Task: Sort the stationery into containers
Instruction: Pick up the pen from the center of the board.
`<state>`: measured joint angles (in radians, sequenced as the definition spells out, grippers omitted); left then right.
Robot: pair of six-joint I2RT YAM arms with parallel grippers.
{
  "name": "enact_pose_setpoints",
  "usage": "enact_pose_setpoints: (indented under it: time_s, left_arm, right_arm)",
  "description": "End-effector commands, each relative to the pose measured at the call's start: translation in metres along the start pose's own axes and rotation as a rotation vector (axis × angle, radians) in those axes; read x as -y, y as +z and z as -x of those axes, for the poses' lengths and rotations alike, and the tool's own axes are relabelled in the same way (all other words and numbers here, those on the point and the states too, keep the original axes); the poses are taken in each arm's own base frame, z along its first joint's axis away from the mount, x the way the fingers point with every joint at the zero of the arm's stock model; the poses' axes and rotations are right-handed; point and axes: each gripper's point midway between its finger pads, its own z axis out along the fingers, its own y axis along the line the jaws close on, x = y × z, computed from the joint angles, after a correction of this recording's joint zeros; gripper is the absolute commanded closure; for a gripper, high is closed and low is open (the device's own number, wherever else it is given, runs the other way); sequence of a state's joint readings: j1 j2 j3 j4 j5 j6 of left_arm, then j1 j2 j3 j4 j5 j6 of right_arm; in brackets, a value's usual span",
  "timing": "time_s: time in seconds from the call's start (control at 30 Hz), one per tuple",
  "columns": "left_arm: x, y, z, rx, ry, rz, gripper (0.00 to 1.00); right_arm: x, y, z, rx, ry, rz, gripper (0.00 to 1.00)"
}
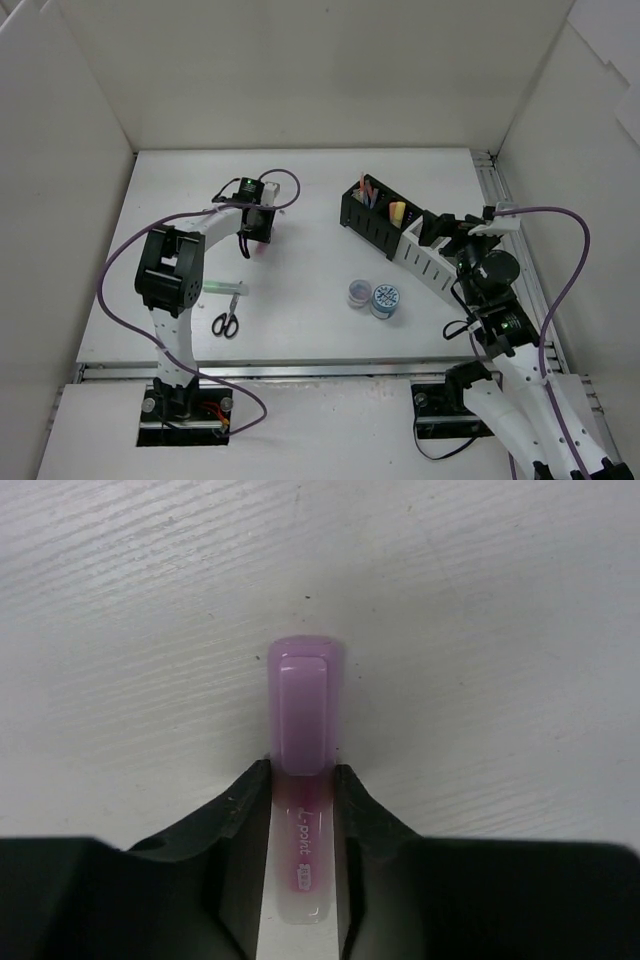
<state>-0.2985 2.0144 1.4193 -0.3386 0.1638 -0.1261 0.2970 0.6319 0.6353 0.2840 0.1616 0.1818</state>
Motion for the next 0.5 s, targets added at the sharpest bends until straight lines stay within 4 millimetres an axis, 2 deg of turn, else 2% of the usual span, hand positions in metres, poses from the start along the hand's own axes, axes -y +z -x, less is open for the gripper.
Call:
enact_pose_setpoints:
  time_s: [0.0, 0.03, 0.07, 0.2, 0.23, 0.27, 0.3, 0.33, 0.37, 0.43, 0.47]
  left_arm:
    - [0.014, -0.012, 0.021, 0.06, 0.016, -0.035, 0.82]
    - [0.022, -0.013, 0.022, 0.069, 0.025, -0.057, 0.9]
    - [0.027, -0.017, 0.025, 0.083, 0.034, -0.065, 0.94]
    - [0.041, -0.036, 0.038, 0.143, 0.073, -0.09, 0.98]
    - [0.052, -0.046, 0.046, 0.183, 0.095, -0.114, 1.0]
    - [0.061, -0.05, 0.046, 0.194, 0.113, -0.133, 1.0]
    - [0.063, -0.056, 0.051, 0.218, 0.118, -0.141, 1.0]
    - [0.077, -0.068, 0.056, 0.249, 0.141, -0.163, 1.0]
    - [0.079, -0.074, 0.06, 0.267, 0.143, -0.167, 1.0]
    - [0.097, -0.099, 0.078, 0.347, 0.17, -0.201, 1.0]
    - [0.108, -0.107, 0.082, 0.371, 0.184, -0.224, 1.0]
  right_arm:
    - [0.005, 0.0, 0.01, 0.036, 0.021, -0.037, 0.02]
    - [0.006, 0.0, 0.008, 0.03, 0.025, -0.043, 0.02]
    - [0.006, 0.0, 0.005, 0.018, 0.022, -0.044, 0.02]
    - [0.006, -0.003, 0.0, 0.002, 0.042, -0.043, 0.02]
    - [0.005, -0.004, -0.004, -0.014, 0.041, -0.035, 0.02]
    - [0.005, -0.005, -0.007, -0.022, 0.039, -0.032, 0.02]
    - [0.005, -0.006, -0.009, -0.029, 0.043, -0.033, 0.02]
    - [0.006, -0.008, -0.012, -0.042, 0.043, -0.032, 0.02]
    - [0.007, -0.011, -0.013, -0.038, 0.049, -0.035, 0.02]
    - [0.013, -0.017, -0.018, -0.039, 0.061, -0.059, 0.02]
    - [0.015, -0.022, -0.012, -0.011, 0.074, -0.058, 0.02]
